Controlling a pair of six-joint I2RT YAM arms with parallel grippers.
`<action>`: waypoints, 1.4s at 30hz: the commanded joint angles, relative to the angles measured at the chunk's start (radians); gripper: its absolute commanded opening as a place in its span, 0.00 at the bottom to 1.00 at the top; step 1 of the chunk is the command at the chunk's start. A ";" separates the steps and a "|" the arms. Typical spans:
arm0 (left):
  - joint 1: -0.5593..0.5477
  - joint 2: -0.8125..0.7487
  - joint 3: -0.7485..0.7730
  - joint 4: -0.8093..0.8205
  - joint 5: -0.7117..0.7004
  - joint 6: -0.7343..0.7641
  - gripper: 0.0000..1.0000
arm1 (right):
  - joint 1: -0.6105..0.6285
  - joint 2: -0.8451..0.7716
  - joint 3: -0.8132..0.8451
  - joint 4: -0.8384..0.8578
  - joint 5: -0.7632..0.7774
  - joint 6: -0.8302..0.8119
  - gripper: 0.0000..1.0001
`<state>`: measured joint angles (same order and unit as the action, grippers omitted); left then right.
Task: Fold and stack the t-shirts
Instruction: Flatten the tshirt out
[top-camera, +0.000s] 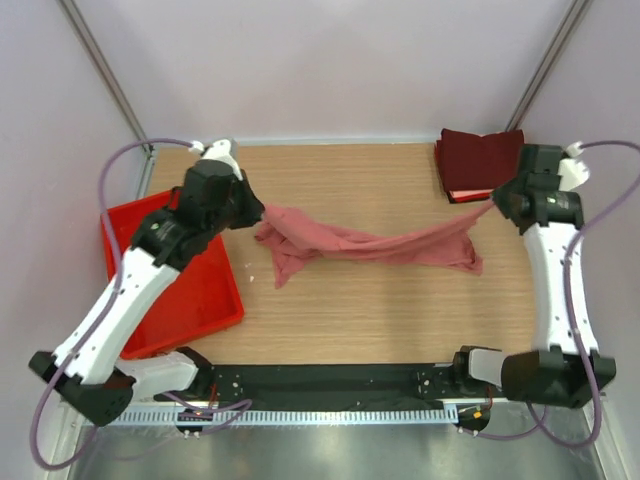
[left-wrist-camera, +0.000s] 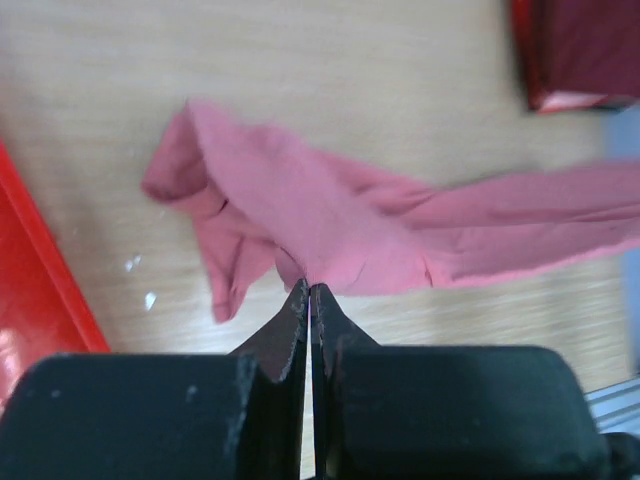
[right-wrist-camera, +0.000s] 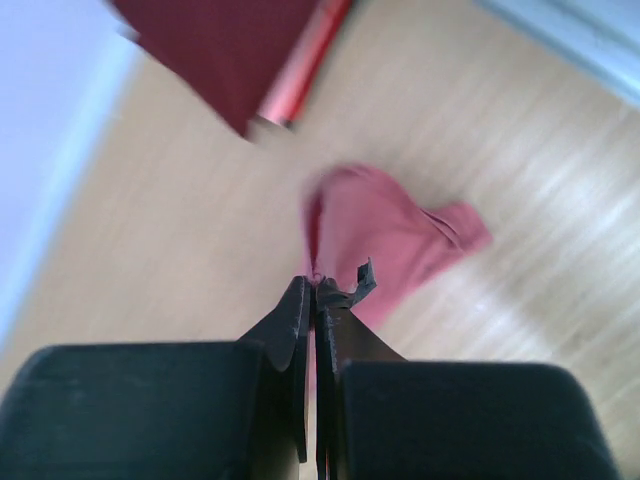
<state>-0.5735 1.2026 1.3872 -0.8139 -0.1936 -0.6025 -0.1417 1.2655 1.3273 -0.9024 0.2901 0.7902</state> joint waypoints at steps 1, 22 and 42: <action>0.004 -0.135 0.127 -0.019 -0.037 -0.042 0.00 | -0.007 -0.150 0.189 -0.099 0.044 -0.045 0.01; 0.004 -0.240 0.245 0.011 -0.043 -0.119 0.00 | -0.007 -0.436 0.301 0.058 -0.182 0.058 0.01; 0.268 0.220 0.747 0.358 -0.003 -0.206 0.00 | -0.118 0.289 0.804 0.447 -0.531 0.213 0.01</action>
<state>-0.2985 1.5467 2.2524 -0.5980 -0.3157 -0.7563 -0.2459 1.7599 2.1841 -0.6365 -0.1982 0.9726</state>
